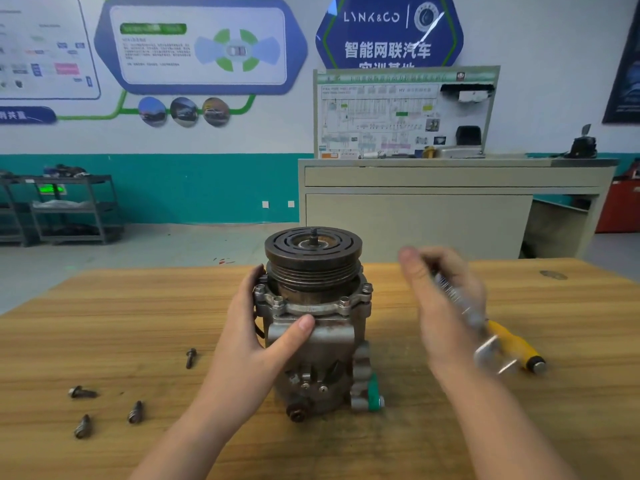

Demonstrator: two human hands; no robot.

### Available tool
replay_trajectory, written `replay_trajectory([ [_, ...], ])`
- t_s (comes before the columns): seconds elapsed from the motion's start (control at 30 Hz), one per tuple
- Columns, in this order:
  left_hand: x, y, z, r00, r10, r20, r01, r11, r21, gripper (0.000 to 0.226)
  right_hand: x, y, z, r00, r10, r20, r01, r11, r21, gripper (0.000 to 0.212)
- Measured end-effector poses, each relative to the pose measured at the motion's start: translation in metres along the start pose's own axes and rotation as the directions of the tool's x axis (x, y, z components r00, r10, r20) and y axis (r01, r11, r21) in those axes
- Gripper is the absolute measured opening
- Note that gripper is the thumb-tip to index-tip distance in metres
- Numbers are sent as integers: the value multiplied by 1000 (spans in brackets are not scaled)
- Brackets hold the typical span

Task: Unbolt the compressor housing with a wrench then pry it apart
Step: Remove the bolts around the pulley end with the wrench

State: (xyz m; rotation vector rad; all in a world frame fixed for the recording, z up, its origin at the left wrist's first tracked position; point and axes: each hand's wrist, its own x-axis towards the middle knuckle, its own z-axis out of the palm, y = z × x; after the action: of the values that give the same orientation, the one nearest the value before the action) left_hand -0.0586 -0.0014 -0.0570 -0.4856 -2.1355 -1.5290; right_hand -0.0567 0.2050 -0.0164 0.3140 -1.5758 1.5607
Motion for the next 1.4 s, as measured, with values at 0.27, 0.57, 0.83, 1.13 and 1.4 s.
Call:
replay_trajectory([
  [0.27,0,0,1,1000,2,5,-2,1000,6,82,-7,11,3,972,29,231,7,988,-152,14],
  [0.57,0,0,0,1000,2,2,-2,1000,21,92,-8,18,6,966,88,241,-70,994,-83,6],
  [0.83,-1,1,0,1000,-11,12,11,1000,23,95,-9,17,8,962,130,239,-123,991,-42,7],
  [1.13,-1,1,0,1000,-13,12,13,1000,25,88,-11,20,9,963,96,251,-86,995,-53,9],
  [1.4,-1,0,0,1000,-17,15,17,999,42,85,-12,19,9,962,85,260,-74,996,-52,12],
])
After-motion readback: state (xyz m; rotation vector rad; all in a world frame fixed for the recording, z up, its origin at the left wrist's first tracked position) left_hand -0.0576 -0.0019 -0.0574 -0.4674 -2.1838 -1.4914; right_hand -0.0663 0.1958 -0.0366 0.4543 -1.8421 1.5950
